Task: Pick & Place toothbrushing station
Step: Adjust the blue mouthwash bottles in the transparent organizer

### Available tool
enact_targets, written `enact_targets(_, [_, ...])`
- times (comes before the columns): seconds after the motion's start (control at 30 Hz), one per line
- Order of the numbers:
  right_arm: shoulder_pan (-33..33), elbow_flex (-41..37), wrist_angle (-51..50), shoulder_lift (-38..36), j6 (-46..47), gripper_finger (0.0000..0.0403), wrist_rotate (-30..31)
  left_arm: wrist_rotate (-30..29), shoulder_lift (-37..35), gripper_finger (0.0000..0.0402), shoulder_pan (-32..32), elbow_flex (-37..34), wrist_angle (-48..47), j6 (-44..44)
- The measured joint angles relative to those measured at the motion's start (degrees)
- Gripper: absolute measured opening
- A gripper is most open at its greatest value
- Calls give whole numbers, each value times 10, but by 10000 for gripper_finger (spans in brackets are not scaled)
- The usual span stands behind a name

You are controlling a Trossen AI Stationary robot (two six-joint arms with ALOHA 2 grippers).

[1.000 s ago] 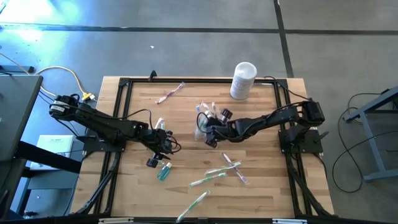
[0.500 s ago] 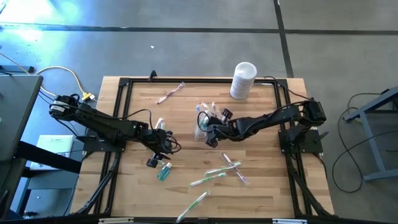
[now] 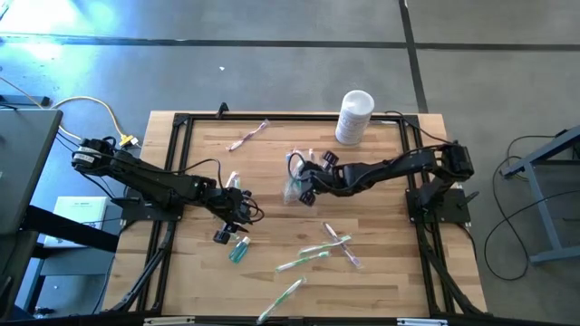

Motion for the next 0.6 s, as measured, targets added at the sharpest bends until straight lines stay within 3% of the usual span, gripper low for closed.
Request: enact_targets(0.6, [-43, 0, 35, 15, -30, 2, -61, 0, 0, 127, 0, 0, 5, 1])
